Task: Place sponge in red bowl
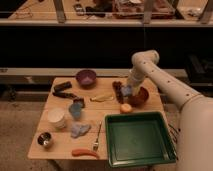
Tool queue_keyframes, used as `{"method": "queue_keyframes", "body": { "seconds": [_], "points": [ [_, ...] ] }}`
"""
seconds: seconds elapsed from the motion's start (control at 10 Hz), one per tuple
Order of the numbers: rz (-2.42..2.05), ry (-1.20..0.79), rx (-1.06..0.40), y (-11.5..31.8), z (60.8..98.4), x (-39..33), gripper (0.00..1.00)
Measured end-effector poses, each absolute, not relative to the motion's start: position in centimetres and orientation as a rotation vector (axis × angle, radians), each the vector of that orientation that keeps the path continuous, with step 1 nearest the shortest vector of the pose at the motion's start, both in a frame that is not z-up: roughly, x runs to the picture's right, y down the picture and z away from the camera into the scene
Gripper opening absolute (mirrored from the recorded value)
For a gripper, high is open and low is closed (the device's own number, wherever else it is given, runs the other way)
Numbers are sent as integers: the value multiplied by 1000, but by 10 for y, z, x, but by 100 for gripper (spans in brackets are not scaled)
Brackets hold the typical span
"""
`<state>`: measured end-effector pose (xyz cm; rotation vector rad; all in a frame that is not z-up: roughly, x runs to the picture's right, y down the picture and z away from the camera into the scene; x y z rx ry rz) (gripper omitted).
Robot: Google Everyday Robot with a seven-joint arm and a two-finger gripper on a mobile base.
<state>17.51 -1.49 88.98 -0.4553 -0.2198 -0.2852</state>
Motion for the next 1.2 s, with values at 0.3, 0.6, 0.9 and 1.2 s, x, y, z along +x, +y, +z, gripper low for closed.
{"method": "queue_keyframes", "body": {
  "seconds": [0.3, 0.6, 0.9, 1.2],
  "points": [
    [-185, -200, -441, -11, 887, 204, 9],
    [-175, -178, -426, -9, 889, 210, 29],
    [-148, -189, -412, -14, 894, 210, 59],
    [-144, -188, -412, -18, 896, 212, 71]
  ]
}}
